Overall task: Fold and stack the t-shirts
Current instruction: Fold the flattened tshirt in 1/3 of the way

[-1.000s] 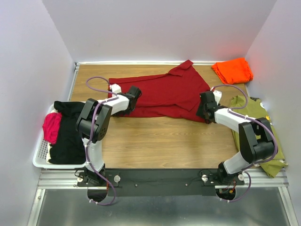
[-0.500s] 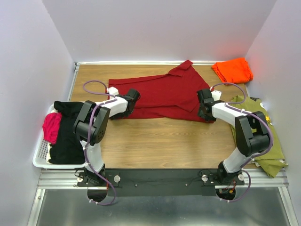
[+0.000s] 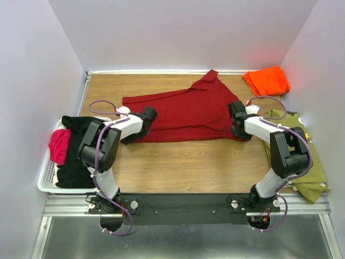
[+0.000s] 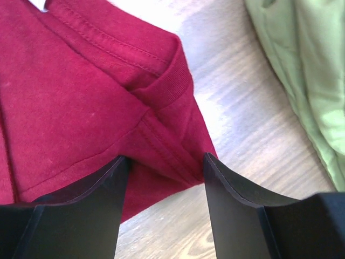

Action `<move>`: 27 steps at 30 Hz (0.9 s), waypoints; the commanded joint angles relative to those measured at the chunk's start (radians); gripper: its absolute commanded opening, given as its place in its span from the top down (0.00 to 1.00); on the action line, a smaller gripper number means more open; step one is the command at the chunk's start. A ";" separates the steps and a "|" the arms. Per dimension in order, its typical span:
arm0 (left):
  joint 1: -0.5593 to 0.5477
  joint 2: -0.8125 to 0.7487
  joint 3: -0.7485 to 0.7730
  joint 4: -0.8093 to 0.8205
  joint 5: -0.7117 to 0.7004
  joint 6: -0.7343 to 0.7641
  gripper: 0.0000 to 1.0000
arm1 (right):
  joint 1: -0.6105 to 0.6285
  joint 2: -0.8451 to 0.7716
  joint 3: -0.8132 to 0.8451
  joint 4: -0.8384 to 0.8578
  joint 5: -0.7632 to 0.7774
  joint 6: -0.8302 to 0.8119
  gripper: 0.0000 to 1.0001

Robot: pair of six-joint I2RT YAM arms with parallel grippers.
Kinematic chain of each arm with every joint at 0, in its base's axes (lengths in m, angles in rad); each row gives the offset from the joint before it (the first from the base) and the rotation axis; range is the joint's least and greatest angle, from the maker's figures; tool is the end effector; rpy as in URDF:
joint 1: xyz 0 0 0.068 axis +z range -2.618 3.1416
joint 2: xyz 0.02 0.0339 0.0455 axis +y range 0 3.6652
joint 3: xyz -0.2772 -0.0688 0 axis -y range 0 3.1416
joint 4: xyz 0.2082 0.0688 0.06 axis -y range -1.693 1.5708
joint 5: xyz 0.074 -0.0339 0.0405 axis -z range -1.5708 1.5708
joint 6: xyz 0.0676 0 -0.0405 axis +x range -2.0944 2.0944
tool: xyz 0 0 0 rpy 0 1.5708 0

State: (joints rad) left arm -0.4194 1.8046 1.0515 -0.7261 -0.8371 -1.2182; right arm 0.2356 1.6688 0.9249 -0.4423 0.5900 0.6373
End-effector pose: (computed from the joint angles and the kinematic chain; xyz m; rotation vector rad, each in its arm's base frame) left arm 0.2835 -0.0714 0.1658 -0.9755 2.1856 0.6470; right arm 0.2906 0.0311 0.1719 0.6463 2.4300 -0.4846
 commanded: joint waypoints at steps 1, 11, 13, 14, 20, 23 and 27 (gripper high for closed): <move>0.008 -0.068 -0.028 -0.151 0.013 -0.096 0.40 | -0.028 -0.010 -0.037 -0.159 0.125 0.047 0.35; -0.001 -0.240 -0.008 -0.084 0.006 0.012 0.41 | -0.028 -0.216 -0.041 -0.207 0.156 0.076 0.35; -0.019 -0.240 -0.002 -0.044 0.032 0.058 0.43 | -0.028 -0.247 -0.034 -0.207 0.136 0.064 0.35; -0.027 -0.237 0.004 -0.015 0.036 0.075 0.43 | -0.028 -0.253 -0.031 -0.207 0.130 0.062 0.35; -0.065 -0.179 -0.002 0.020 0.076 0.115 0.43 | -0.027 -0.264 -0.008 -0.207 0.099 0.055 0.35; -0.065 -0.168 -0.027 0.060 0.093 0.124 0.43 | -0.028 -0.261 -0.001 -0.202 0.087 0.052 0.35; -0.062 -0.142 -0.044 0.117 0.098 0.138 0.45 | -0.024 -0.256 0.002 -0.194 0.074 0.048 0.35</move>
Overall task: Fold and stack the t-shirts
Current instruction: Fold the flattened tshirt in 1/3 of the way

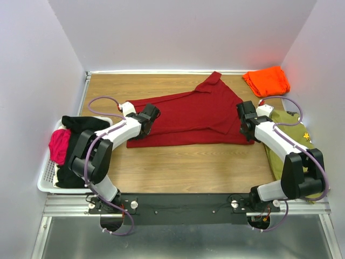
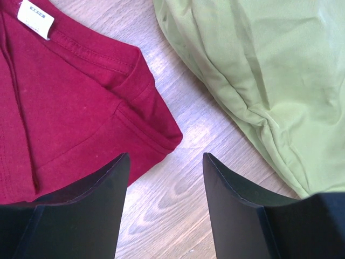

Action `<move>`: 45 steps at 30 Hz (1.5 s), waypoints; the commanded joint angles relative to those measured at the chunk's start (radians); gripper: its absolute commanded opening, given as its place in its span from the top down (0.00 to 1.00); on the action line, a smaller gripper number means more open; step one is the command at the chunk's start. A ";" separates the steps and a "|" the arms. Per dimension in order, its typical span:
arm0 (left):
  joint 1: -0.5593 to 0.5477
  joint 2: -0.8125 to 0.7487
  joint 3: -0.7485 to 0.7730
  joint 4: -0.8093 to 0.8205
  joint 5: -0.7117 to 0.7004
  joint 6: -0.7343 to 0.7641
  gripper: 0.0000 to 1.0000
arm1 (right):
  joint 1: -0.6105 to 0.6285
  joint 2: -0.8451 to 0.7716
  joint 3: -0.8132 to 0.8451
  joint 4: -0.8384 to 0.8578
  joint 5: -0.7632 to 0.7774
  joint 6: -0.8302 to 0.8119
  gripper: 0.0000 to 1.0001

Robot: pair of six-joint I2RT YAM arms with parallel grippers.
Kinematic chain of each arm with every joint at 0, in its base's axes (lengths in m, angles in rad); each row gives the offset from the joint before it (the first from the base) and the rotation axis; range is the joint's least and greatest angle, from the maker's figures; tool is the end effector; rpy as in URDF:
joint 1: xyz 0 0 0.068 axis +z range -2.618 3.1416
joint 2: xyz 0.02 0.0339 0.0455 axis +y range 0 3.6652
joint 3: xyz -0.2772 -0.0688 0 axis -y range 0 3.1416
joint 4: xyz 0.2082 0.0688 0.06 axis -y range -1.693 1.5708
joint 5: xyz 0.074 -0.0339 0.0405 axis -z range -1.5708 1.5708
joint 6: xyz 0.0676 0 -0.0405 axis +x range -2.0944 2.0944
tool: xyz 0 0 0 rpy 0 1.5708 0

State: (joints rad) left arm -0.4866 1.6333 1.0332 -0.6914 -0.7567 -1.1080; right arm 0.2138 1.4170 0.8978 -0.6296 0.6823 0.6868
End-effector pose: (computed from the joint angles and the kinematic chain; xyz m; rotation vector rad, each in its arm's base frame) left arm 0.2665 -0.0885 0.2037 -0.8547 2.2266 0.4218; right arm 0.2435 0.0092 0.2208 0.7465 2.3113 -0.5484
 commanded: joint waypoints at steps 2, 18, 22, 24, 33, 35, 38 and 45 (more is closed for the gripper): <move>0.008 0.043 -0.028 0.114 0.013 0.045 0.46 | -0.002 -0.003 0.030 -0.005 -0.021 -0.003 0.35; 0.060 0.095 -0.035 0.184 0.000 0.083 0.60 | 0.001 0.017 0.039 -0.004 -0.026 0.000 0.36; 0.066 0.105 -0.047 0.214 0.020 0.103 0.69 | 0.001 0.010 0.039 -0.004 -0.023 -0.001 0.36; 0.069 0.106 -0.058 0.245 0.042 0.123 0.70 | 0.001 0.007 0.039 -0.004 -0.024 -0.003 0.36; 0.103 0.077 -0.105 0.291 0.098 0.151 0.62 | 0.002 0.007 0.033 -0.004 -0.021 -0.001 0.36; 0.112 0.079 -0.117 0.312 0.114 0.169 0.62 | 0.002 0.007 0.032 -0.004 -0.021 -0.003 0.36; 0.123 0.089 -0.121 0.332 0.149 0.184 0.66 | 0.002 0.005 0.032 -0.004 -0.020 -0.003 0.36; 0.135 0.062 -0.117 0.314 0.154 0.185 0.78 | 0.002 0.005 0.029 -0.004 -0.021 -0.001 0.36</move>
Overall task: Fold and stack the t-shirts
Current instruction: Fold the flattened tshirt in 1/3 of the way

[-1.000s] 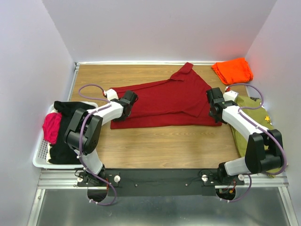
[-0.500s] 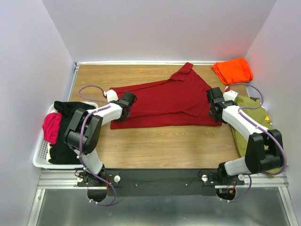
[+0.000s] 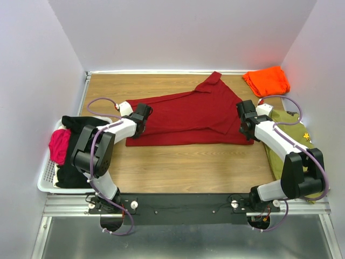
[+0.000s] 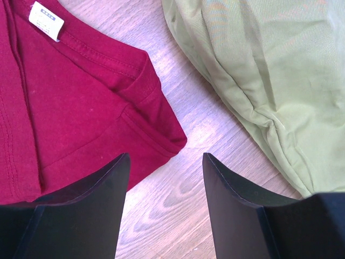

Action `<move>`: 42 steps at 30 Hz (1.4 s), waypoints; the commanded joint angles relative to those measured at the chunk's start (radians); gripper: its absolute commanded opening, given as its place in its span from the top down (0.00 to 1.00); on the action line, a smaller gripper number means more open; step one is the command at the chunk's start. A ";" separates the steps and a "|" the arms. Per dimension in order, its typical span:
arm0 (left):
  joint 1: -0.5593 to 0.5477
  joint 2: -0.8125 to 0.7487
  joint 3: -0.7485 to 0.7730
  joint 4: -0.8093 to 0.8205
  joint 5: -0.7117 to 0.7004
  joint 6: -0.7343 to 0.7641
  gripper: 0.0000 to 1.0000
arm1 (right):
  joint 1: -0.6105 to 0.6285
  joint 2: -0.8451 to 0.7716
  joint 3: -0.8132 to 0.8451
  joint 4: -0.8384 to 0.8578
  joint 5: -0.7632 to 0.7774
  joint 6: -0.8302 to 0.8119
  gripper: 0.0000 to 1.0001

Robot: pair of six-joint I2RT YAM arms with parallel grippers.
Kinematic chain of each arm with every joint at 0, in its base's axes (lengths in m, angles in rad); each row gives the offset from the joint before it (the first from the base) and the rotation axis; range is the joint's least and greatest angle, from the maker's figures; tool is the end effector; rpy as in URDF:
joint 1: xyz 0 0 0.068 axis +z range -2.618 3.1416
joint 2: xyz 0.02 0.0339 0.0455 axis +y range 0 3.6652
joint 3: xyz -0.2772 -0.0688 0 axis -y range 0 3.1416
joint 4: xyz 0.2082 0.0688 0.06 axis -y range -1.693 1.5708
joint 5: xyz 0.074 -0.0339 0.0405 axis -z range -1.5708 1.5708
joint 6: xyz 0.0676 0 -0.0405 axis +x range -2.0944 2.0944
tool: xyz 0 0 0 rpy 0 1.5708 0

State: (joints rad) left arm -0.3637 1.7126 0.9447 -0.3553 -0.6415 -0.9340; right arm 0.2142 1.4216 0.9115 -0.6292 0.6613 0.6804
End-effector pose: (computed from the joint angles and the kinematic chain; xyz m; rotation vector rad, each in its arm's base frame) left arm 0.3005 -0.0711 0.1709 -0.8467 2.2452 0.3043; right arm 0.2463 0.0111 0.2226 0.7388 2.3208 -0.5214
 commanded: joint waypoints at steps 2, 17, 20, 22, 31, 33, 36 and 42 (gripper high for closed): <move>0.014 -0.033 -0.026 -0.033 0.028 0.008 0.86 | 0.002 0.003 0.018 -0.004 -0.003 0.005 0.36; 0.012 -0.142 0.011 -0.139 -0.033 -0.055 1.00 | 0.004 0.002 0.021 -0.003 -0.009 0.008 0.36; 0.012 -0.166 0.022 -0.145 -0.037 -0.058 1.00 | 0.007 -0.001 0.029 0.000 -0.015 0.002 0.36; 0.012 -0.188 0.029 -0.148 -0.038 -0.060 1.00 | 0.007 -0.001 0.036 0.005 -0.028 -0.002 0.36; 0.012 -0.220 0.072 -0.149 -0.066 -0.095 1.00 | 0.027 0.014 0.041 0.091 -0.121 -0.050 0.36; 0.012 -0.205 0.091 -0.166 -0.075 -0.118 1.00 | 0.028 0.013 0.035 0.129 -0.197 -0.085 0.35; 0.012 -0.168 0.114 -0.198 -0.087 -0.150 1.00 | 0.028 0.022 0.015 0.210 -0.313 -0.116 0.34; 0.012 -0.125 0.109 -0.231 -0.095 -0.170 1.00 | 0.039 0.094 0.001 0.305 -0.459 -0.133 0.33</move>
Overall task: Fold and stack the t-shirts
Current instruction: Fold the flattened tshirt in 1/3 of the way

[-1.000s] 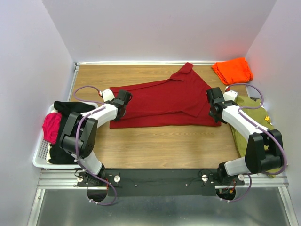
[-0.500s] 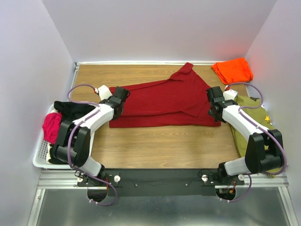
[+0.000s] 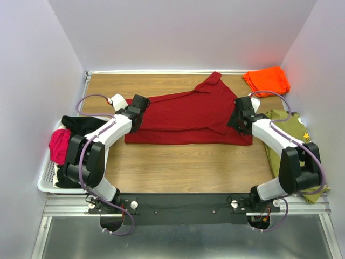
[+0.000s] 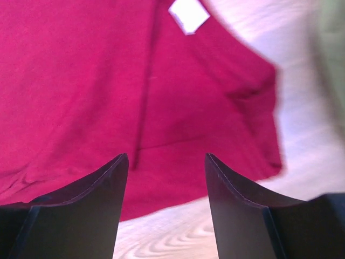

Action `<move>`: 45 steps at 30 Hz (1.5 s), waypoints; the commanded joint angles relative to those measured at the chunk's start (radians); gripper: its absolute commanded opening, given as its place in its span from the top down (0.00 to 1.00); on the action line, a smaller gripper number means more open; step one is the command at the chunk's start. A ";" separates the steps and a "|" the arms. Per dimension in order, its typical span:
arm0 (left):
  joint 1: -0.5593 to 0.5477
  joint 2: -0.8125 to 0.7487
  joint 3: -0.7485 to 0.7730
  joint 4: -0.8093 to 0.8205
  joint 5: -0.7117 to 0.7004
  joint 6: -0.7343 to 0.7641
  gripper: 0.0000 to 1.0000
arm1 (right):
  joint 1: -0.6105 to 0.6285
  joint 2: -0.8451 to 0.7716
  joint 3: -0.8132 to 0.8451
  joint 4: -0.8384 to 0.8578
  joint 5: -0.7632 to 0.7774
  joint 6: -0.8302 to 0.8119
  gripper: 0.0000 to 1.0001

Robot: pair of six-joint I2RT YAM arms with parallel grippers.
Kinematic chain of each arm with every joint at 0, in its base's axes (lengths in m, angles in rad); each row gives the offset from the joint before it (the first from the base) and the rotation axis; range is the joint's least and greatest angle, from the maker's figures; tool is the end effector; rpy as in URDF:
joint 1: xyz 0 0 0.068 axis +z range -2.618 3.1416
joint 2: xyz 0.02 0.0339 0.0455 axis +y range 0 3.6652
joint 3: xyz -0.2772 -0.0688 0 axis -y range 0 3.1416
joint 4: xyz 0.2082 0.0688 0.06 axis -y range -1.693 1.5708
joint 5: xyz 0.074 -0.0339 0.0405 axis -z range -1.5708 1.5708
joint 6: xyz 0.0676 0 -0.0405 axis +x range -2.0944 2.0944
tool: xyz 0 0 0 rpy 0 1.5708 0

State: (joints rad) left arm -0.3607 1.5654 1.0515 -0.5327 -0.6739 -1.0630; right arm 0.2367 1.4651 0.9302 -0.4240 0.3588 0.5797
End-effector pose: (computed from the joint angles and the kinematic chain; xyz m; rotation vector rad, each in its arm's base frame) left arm 0.2888 -0.0639 0.2308 -0.9996 2.0968 0.2081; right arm 0.2771 0.0424 0.2223 0.5547 2.3829 -0.1003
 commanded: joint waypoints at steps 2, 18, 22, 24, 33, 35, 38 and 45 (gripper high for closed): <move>0.009 0.019 -0.004 -0.056 -0.067 -0.043 1.00 | 0.030 0.070 -0.019 0.123 -0.169 -0.031 0.33; 0.009 0.056 -0.005 -0.076 -0.092 -0.052 0.98 | 0.096 0.190 0.001 0.140 -0.130 0.016 0.68; 0.009 0.056 0.004 -0.079 -0.095 -0.054 0.98 | 0.099 0.199 0.002 0.139 -0.124 0.016 0.69; 0.009 0.056 0.005 -0.078 -0.096 -0.052 0.98 | 0.099 0.215 0.007 0.137 -0.121 0.016 0.72; 0.011 0.059 0.022 -0.090 -0.107 -0.055 0.98 | 0.104 0.215 0.036 0.126 -0.103 0.011 0.99; 0.011 0.062 0.025 -0.092 -0.108 -0.055 0.98 | 0.108 0.193 0.042 0.122 -0.089 0.008 0.99; 0.011 0.065 0.027 -0.099 -0.110 -0.061 0.98 | 0.111 0.167 0.064 0.117 -0.075 0.000 0.99; 0.011 0.070 0.005 -0.076 -0.102 -0.042 0.91 | 0.113 0.170 0.099 0.102 -0.073 -0.012 0.99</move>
State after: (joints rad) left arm -0.3599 1.6257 1.0534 -0.6106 -0.7189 -1.1084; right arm 0.3412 1.6508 0.9966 -0.2993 0.2512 0.5800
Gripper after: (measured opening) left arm 0.064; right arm 0.012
